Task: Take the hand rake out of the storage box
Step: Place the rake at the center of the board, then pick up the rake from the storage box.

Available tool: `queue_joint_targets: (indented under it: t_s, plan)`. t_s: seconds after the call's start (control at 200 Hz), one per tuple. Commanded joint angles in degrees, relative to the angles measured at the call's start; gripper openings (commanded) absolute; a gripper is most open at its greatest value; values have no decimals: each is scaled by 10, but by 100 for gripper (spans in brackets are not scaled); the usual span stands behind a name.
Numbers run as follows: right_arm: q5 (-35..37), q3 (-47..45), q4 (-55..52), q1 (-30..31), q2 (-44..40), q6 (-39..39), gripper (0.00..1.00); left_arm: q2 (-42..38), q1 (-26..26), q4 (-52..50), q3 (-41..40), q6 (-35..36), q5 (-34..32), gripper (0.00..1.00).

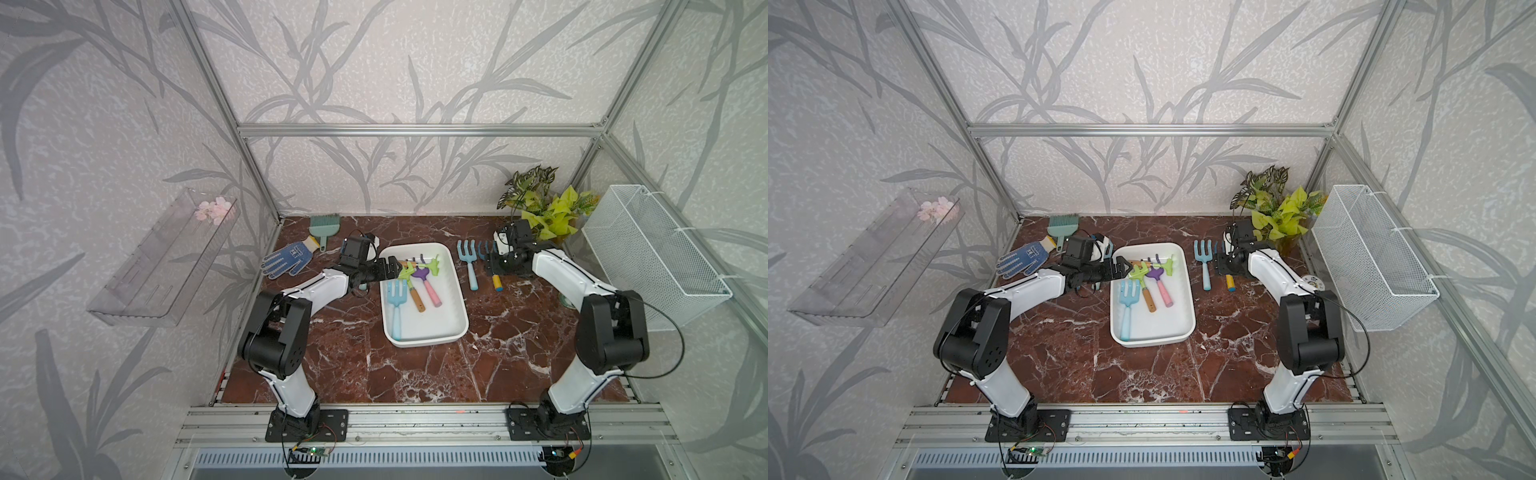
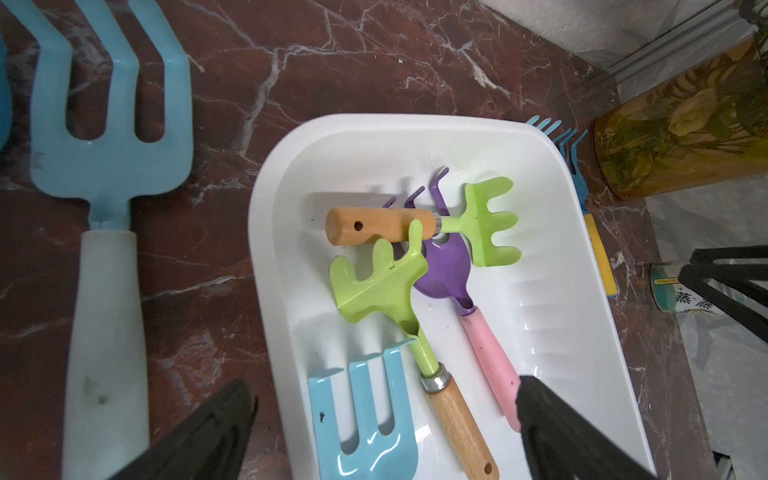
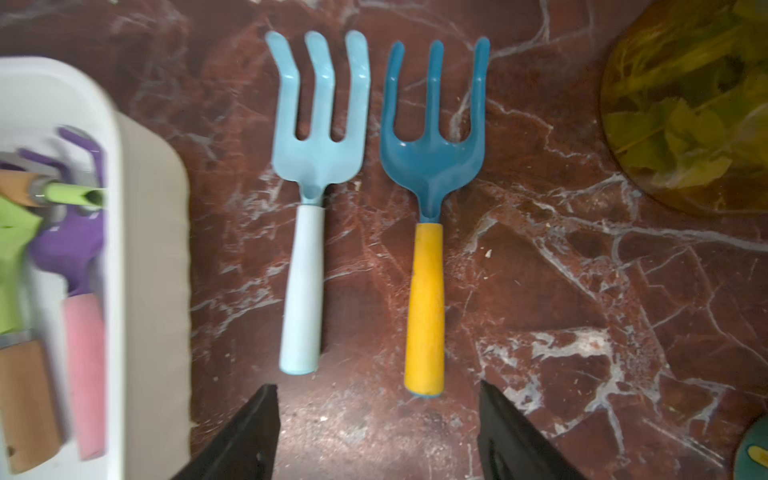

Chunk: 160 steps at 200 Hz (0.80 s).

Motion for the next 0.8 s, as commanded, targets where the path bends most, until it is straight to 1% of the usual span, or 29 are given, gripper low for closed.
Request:
queue_joint_targets:
  t_s: [0.0,0.13,0.305,0.38,0.48,0.56,0.69,0.795]
  plan:
    - [-30,-48,45,14,-56,15,76,16,-3,-4,24,10,6,100]
    - [-55,-98,89,26,-105,32,77,29,-6,-2,35,8,6,100]
    - [-79,-120,105,42,-122,55,78,44,-12,4,54,10,10,100]
    - [-105,-130,120,46,-122,66,78,51,-16,3,68,14,11,100]
    - [-157,-133,133,47,-117,80,78,67,-22,-4,94,21,11,100]
    - [-181,-132,137,48,-116,86,78,79,-28,-10,112,27,10,100]
    - [-191,-149,160,47,-135,91,78,84,-33,-14,121,32,5,99]
    - [-193,-157,171,47,-148,93,79,64,-34,-14,106,36,-13,100]
